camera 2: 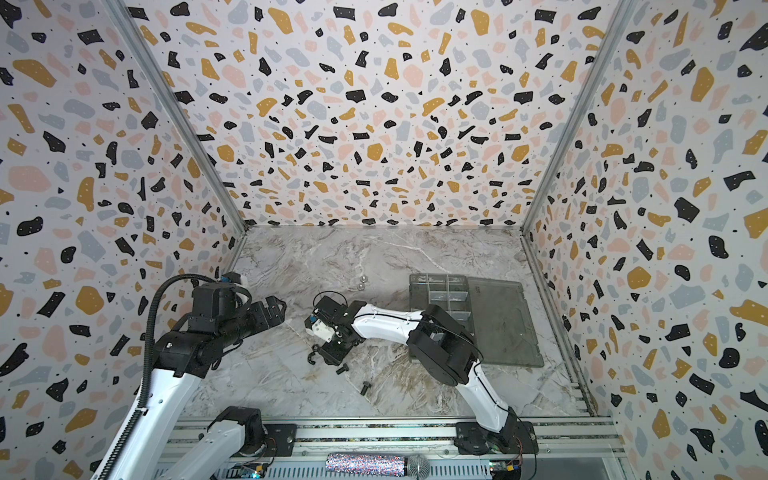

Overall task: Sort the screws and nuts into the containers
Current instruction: 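Lower the right gripper onto another black hex bolt and close, then carry the bolt over the organizer with the right gripper while the left arm reaches forward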

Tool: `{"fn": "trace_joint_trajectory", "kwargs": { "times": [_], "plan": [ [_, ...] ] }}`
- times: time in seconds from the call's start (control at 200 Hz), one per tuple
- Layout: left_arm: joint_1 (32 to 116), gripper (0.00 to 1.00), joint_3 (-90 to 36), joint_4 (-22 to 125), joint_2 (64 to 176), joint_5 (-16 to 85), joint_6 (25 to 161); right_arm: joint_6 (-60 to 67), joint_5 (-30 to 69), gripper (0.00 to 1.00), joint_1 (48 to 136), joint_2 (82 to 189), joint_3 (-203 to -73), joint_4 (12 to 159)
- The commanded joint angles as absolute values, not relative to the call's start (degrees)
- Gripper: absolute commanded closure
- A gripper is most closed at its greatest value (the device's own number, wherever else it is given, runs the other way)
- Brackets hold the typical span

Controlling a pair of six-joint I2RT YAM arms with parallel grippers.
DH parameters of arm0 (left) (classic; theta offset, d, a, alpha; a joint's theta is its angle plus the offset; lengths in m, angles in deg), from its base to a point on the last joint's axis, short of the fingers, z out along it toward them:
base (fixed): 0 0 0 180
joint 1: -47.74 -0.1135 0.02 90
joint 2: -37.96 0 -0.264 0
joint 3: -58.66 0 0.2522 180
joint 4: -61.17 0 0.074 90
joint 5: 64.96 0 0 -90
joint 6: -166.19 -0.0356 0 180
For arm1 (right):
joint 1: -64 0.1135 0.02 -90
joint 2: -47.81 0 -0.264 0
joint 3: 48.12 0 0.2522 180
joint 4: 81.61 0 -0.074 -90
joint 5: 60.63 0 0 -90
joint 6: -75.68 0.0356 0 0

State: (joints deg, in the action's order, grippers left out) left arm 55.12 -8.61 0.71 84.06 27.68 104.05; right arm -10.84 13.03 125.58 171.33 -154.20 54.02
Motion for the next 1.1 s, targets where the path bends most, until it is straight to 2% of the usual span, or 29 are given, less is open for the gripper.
{"fn": "trace_joint_trajectory", "kwargs": {
  "times": [0.0,0.155,0.245,0.405,0.591,0.911,1.096],
  "plan": [
    [55.53,0.01,-10.2,1.09,84.1,27.33,103.62,-11.5,12.84,0.5,126.08,171.62,-154.09,53.8],
    [55.7,0.01,-10.38,1.43,84.52,27.83,103.38,-11.57,13.99,0.64,126.1,171.74,-153.86,53.69],
    [55.78,0.01,-10.38,1.64,84.69,28.47,103.12,-11.56,15.18,0.77,126.08,171.74,-153.92,53.44],
    [55.83,0.01,-10.29,2.08,84.84,28.7,102.91,-11.82,17.17,0.86,126.08,171.26,-153.32,52.81],
    [55.78,0.0,-10.38,2.54,85.41,29.44,102.43,-11.63,18.61,0.91,125.75,168.97,-152.08,51.93],
    [56.07,0.0,-11.88,3.97,88.49,28.72,99.1,-9.85,18.97,0.92,120.81,160.7,-148.66,49.88],
    [56.18,0.0,-12.28,7.26,91.06,32.29,98.17,-9.33,21.37,0.92,117.37,154.77,-145.13,48.34]
  ]
}}
